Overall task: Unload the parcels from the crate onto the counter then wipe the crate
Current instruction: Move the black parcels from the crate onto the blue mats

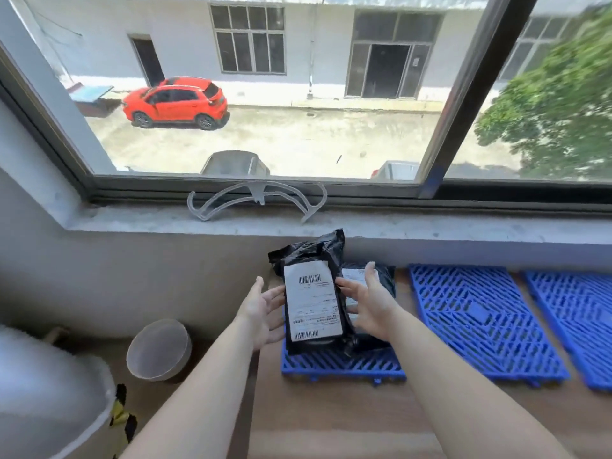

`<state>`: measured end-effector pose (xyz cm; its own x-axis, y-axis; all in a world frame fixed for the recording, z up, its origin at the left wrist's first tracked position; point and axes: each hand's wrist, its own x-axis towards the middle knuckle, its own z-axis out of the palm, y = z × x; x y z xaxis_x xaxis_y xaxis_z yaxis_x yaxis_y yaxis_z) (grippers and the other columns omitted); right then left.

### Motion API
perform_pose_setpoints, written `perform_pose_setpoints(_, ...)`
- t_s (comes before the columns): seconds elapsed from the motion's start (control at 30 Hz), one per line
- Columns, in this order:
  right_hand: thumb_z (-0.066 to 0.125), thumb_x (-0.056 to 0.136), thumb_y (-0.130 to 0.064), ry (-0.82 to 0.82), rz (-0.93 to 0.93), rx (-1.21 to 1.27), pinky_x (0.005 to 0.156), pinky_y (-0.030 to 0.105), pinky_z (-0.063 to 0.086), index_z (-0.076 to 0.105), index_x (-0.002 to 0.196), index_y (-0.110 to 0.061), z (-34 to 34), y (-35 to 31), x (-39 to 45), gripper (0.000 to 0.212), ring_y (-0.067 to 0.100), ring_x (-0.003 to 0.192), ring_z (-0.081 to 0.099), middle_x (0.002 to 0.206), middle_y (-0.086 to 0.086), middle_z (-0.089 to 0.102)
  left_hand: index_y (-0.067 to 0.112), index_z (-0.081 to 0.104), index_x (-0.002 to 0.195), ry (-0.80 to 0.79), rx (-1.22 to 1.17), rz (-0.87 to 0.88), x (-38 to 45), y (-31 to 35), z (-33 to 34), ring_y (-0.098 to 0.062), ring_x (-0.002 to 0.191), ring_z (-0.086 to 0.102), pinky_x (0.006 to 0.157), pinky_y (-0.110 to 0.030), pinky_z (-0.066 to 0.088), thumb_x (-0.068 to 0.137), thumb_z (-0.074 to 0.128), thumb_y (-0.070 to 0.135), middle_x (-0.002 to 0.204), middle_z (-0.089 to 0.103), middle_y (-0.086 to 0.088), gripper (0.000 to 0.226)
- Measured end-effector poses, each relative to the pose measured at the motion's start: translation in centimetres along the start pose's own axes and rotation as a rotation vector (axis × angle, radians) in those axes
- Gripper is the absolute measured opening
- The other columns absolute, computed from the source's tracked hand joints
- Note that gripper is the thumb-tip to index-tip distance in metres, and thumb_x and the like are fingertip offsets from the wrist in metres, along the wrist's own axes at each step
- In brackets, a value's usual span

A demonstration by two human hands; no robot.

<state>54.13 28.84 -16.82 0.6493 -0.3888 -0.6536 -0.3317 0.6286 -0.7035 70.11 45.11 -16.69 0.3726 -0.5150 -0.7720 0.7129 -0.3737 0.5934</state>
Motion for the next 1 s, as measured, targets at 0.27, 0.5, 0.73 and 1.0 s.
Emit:
perform_pose_setpoints(0.27,0.018,0.083,-0.084,0.246,0.065,0.062,0.102,0.058,0.045,0.067,0.102,-0.022,0.0,0.0,5.6,0.081,0.035,0.126,0.049,0.138,0.007,0.047,0.021,0.061,0.126,-0.012,0.102,-0.15,6.4,3.6,2.3,-0.029,0.111,0.053,0.098,-0.05,0.042,0.095,0.018,0.072,0.141,0.051,-0.004,0.074)
perform_pose_setpoints(0.5,0.018,0.088,-0.079,0.237,0.113,0.11,0.105,0.054,0.04,0.058,0.13,-0.016,-0.9,1.3,6.5,0.086,0.033,0.137,0.038,0.144,0.01,0.043,0.021,0.055,0.136,-0.016,0.165,-0.174,7.9,3.0,2.3,-0.033,0.112,0.053,0.103,-0.053,0.04,0.095,0.02,0.073,0.139,0.05,-0.009,0.075)
perform_pose_setpoints(0.73,0.064,0.093,-0.04,0.339,-0.176,-0.471,0.113,0.042,0.028,0.031,0.152,-0.032,-1.6,1.6,2.9,0.068,0.023,0.146,0.025,0.16,-0.004,0.025,0.035,0.044,0.143,0.023,0.747,0.449,6.8,1.8,2.1,-0.023,0.133,0.045,0.107,-0.045,0.04,0.098,0.048,0.052,0.148,0.046,0.001,0.048)
perform_pose_setpoints(1.0,0.058,0.085,-0.064,0.469,-0.218,-1.557,0.117,0.063,0.001,0.002,0.156,-0.04,-4.7,1.9,-3.1,0.094,0.033,0.149,-0.001,0.165,-0.001,-0.001,0.036,0.023,0.152,0.131,1.991,1.031,1.2,-1.7,8.9,-0.031,0.147,0.013,0.116,-0.055,0.014,0.095,0.032,0.067,0.164,0.014,-0.005,0.066)
